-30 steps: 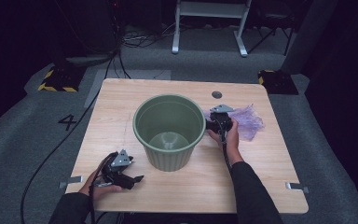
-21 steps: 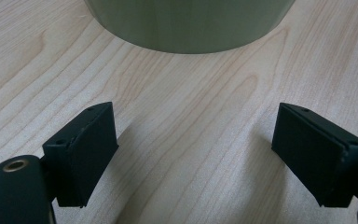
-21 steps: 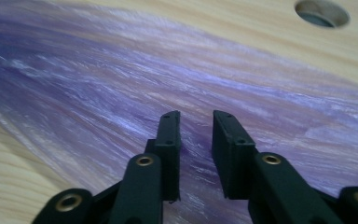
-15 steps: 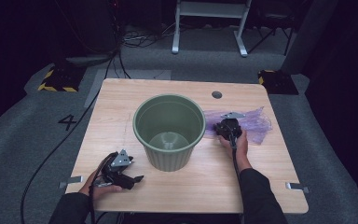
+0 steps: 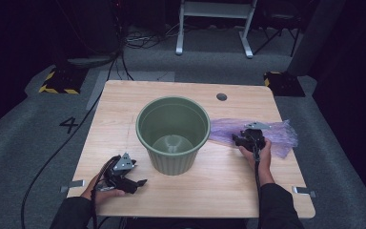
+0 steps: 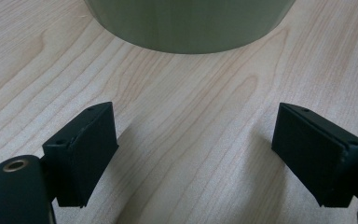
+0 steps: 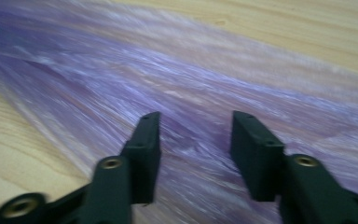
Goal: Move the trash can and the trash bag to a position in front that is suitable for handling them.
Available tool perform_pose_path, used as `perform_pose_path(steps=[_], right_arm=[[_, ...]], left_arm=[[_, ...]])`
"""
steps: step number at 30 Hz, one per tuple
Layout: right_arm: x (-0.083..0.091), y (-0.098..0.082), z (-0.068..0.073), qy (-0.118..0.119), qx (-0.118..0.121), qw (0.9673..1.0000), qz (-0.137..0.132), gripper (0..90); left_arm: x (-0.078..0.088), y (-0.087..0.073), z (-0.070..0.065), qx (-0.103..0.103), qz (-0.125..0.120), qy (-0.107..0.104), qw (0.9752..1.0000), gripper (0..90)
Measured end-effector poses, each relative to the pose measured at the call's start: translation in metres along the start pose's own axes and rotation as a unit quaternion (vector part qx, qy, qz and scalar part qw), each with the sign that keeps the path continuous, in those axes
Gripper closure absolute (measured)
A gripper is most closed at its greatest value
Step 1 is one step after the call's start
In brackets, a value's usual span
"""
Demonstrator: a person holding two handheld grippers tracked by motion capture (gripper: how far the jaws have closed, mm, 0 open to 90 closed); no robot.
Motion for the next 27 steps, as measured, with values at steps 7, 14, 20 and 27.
perform_pose_path(steps=[7, 14, 20, 27], right_arm=[[0.013, 0.011, 0.013, 0.017, 0.051, 0.9982, -0.027, 27.6], [0.0, 0.026, 0.03, 0.055, 0.053, 0.9968, -0.021, 19.9], [-0.017, 0.028, 0.038, 0.051, 0.049, 0.9975, 0.0, 17.6], [-0.035, 0.022, 0.041, 0.053, 0.039, 0.9973, 0.033, 24.8]], left_arm=[[0.0, 0.0, 0.0, 0.0, 0.0, 0.0, 1.0, 13.4], [0.0, 0.0, 0.0, 0.0, 0.0, 0.0, 1.0, 13.4], [0.0, 0.0, 0.0, 0.0, 0.001, 0.002, 1.0, 13.6], [0.0, 0.0, -0.001, 0.0, 0.001, 0.003, 1.0, 13.9]])
Point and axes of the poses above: each handheld gripper's, and its own axes: x roughly backward along the jaws, y roughly out of its top, z roughly to its left, the point moved 1 cm from there along -x, roughly forward along the jaws, and after that the axes turned 8 degrees about -x, right-handed, at the moved point
